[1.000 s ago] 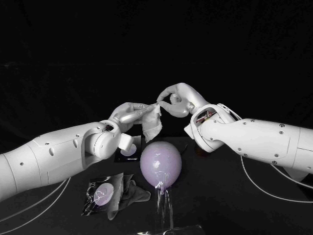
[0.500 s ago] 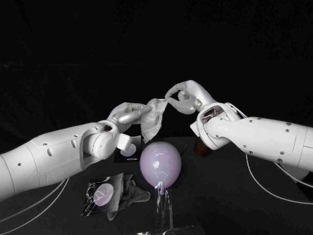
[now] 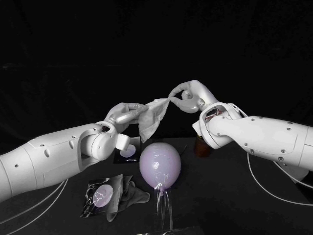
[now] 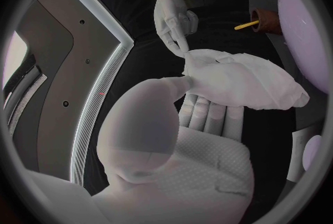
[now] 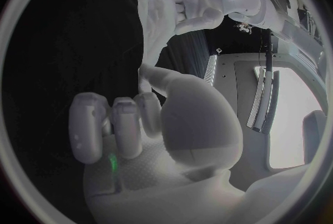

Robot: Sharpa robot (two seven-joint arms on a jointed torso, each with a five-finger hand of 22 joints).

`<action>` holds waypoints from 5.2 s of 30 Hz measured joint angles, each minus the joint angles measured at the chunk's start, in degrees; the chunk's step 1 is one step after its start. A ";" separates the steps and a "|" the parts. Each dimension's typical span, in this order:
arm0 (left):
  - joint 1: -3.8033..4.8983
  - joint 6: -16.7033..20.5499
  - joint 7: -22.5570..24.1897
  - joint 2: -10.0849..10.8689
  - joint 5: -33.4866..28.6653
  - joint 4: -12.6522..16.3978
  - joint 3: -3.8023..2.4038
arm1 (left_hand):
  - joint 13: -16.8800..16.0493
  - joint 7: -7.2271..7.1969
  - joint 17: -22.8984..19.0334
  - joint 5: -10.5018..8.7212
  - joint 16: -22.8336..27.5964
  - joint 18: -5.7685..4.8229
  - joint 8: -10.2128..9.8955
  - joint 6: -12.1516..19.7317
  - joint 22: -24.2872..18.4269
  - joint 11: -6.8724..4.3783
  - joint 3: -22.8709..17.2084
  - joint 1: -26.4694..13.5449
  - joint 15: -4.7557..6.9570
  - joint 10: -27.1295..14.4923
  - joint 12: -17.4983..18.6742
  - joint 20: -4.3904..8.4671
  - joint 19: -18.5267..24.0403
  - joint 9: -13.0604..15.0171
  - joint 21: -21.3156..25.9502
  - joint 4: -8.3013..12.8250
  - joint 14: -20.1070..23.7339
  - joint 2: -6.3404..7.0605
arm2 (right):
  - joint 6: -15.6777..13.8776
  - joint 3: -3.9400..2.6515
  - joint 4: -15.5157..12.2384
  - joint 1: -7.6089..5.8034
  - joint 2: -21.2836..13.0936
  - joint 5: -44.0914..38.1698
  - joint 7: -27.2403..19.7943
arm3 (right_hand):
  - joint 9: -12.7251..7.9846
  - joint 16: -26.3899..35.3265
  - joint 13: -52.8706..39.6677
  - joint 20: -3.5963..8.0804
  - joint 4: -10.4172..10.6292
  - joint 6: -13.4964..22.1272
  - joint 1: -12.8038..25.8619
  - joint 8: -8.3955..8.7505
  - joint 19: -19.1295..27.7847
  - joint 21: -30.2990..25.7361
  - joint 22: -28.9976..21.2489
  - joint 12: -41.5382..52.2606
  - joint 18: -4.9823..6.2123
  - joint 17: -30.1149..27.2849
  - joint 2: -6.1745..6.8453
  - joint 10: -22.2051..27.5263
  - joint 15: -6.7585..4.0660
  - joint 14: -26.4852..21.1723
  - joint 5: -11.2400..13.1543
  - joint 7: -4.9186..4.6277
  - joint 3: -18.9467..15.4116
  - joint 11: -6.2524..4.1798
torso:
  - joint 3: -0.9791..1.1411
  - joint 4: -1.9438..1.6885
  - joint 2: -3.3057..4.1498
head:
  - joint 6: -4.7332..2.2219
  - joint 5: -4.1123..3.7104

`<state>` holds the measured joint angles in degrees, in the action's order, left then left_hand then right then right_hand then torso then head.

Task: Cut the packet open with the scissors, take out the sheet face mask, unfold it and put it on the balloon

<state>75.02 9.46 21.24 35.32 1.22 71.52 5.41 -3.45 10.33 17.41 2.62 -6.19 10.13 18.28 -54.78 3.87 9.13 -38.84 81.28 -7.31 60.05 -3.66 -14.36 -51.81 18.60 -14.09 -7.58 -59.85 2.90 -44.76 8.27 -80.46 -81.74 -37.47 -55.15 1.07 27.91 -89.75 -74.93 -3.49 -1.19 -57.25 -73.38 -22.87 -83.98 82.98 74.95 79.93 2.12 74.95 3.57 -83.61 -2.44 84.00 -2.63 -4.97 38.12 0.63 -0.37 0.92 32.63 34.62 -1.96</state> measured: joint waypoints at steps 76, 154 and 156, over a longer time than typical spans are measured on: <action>0.01 -3.27 -5.73 -3.27 1.38 -2.43 -0.04 | -0.24 -1.30 -2.32 0.04 1.55 -0.49 3.43 17.26 0.10 2.76 6.80 -1.65 -2.24 -5.80 -0.29 -2.24 6.92 -0.41 4.88 6.86 4.15 9.46 | -0.38 -0.03 -3.76 0.05 1.16 16.23 -6.91 | 0.00 -0.05 0.03 0.12 -0.17 0.33 0.01 -1.02 0.11 -0.66 0.00 -0.57 -0.01 0.00 0.01 -0.09 -0.33 -0.07 0.01 0.09 0.46 -0.11 | 0.03 0.03 -0.01 | -0.34 -0.08; 0.00 -6.45 -2.61 -2.30 1.14 -0.58 -0.07 | -4.33 0.32 6.86 0.02 -18.21 -0.39 9.80 6.60 2.59 -2.37 -2.72 -0.49 2.07 7.95 -12.81 -1.09 2.77 1.88 -0.50 3.43 3.47 0.75 | 6.75 0.19 6.47 -0.48 2.43 13.37 -1.22 | -1.22 5.25 14.83 -2.61 3.95 10.93 3.72 6.32 6.37 -17.04 0.00 -31.72 2.33 -0.02 2.90 18.06 2.76 -0.08 -0.04 -4.80 -5.56 4.00 | 0.00 0.02 -0.02 | -0.57 -0.06; 0.00 -6.45 -2.61 -2.19 1.11 -0.53 -0.07 | -4.69 0.32 7.12 0.05 -18.94 -0.40 9.80 6.61 2.94 -2.37 -1.45 -0.30 2.30 7.95 -13.45 -0.79 2.47 1.96 -1.13 4.70 3.71 1.85 | 6.98 0.20 6.63 -0.70 1.72 12.93 -1.81 | -1.29 4.21 11.83 -2.83 3.03 9.62 2.17 6.32 5.02 -14.72 0.00 -27.05 2.32 0.00 2.31 15.15 2.77 -0.07 -0.04 -4.56 -5.25 3.82 | 0.01 0.03 -0.01 | -0.55 -0.02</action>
<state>75.02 3.01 18.62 33.13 2.33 70.99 5.34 -8.14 10.64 24.54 2.67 -25.13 9.73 28.08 -48.18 6.81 6.76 -40.29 80.98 -5.00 68.00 -17.11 -15.15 -49.34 20.57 -15.22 -2.88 -56.15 4.75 -37.79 8.47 -73.83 -82.44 -35.75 -42.22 -0.75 26.62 -85.54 -63.10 -6.32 1.84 -47.63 -71.21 -16.54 -78.96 68.25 74.95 52.88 4.44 74.95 5.88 -68.46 0.33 83.93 -2.67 -9.53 32.87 4.45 -0.36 0.95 32.62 34.07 -1.98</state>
